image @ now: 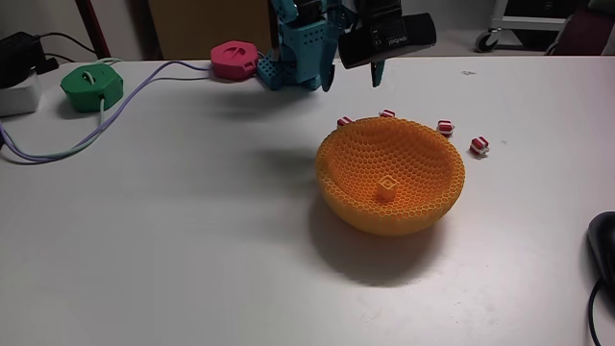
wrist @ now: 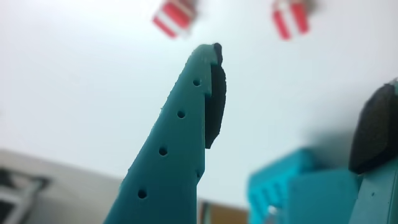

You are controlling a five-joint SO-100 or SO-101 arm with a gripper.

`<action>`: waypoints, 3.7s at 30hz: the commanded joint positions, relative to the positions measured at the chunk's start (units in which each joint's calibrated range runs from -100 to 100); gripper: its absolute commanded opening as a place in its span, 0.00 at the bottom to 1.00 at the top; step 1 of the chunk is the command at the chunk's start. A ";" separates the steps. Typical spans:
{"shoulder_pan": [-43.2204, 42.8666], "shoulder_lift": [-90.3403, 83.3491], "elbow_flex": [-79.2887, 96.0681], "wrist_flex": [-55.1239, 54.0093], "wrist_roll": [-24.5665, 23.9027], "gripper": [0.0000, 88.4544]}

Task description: Place cube pieces into the yellow basket

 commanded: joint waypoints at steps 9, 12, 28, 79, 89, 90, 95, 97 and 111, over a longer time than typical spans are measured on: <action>-2.81 3.96 15.53 -16.65 3.81 0.35; -2.63 4.14 18.81 -19.95 4.20 0.35; 4.64 3.29 22.66 -23.34 11.77 0.34; 13.03 13.71 -9.12 -42.72 21.54 0.55; -10.36 -2.67 -10.75 3.33 5.03 0.50; -11.85 -4.00 -6.23 -0.93 4.84 0.50; -22.39 -2.39 5.13 -14.05 3.86 0.50; -26.02 -0.31 8.31 -18.56 3.96 0.49; -20.80 8.50 29.21 -51.49 10.84 0.45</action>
